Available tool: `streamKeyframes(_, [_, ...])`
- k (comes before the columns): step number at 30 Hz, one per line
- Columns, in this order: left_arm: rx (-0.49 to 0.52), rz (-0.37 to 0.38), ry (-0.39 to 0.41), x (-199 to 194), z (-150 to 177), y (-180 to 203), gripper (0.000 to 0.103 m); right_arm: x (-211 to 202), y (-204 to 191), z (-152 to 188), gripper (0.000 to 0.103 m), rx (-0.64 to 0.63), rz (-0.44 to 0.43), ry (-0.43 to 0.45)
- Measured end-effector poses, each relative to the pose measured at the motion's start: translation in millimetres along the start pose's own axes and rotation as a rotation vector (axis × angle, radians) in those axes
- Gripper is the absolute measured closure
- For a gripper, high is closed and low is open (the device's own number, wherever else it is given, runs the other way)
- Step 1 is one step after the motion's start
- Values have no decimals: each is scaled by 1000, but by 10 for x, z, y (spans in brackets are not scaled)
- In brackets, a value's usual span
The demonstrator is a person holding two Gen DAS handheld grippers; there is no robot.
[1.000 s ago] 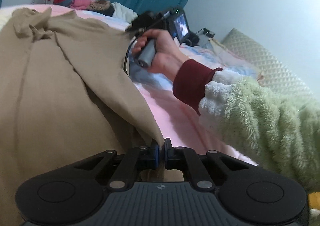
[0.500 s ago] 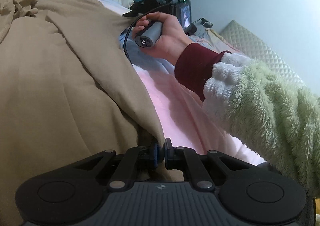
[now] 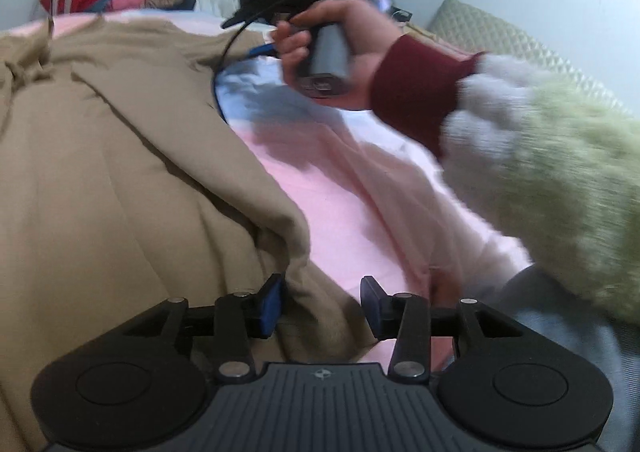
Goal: Fold clothes
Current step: 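Lay the hem down on the T-shirt and open the right gripper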
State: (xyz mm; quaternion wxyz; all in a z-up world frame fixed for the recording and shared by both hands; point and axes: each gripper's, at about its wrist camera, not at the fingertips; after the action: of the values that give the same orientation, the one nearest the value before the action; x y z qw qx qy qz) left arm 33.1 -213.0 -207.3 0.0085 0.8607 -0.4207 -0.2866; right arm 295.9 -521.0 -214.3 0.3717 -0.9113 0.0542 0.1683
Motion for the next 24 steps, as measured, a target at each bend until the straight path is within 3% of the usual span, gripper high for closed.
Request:
streamKeyframes(5, [29,-48,14,-76,48,17,56,-645,-272,1,48,-26,8,31])
streamKeyframes(7, [44,-57,34,-88,57,50,56,-944,-365,7,29,-63,1,58])
streamKeyframes(9, [68,-61,43,-79,49,76,59,-1281,-428,15,20,-96,-12,98])
streamKeyframes(10, [75,-58,44,-51,31,88,68,-1426,-453,31,21,-114,-16,115])
streamKeyframes(16, [62,-10,76,-71,13,135,92,-1860,-409,78,21,-196,9,182])
streamKeyframes(20, [24,32,113,-190,-6,271,96,-1851,-355,15,22,-224,93,243])
streamKeyframes(24, [-13,57,105,-112,-34,385,96,-1862,-176,-64,22,-151,100,273])
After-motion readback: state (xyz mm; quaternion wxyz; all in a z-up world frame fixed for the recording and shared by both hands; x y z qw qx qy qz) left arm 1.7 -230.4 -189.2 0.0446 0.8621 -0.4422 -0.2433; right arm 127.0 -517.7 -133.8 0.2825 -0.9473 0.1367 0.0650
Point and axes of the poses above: each gripper's, at about its wrist camera, not at the fingertips, and x roughly the way its jaws point, y to its right, z to its underside, and after that the axes turned 11 degrees about y, right-handed
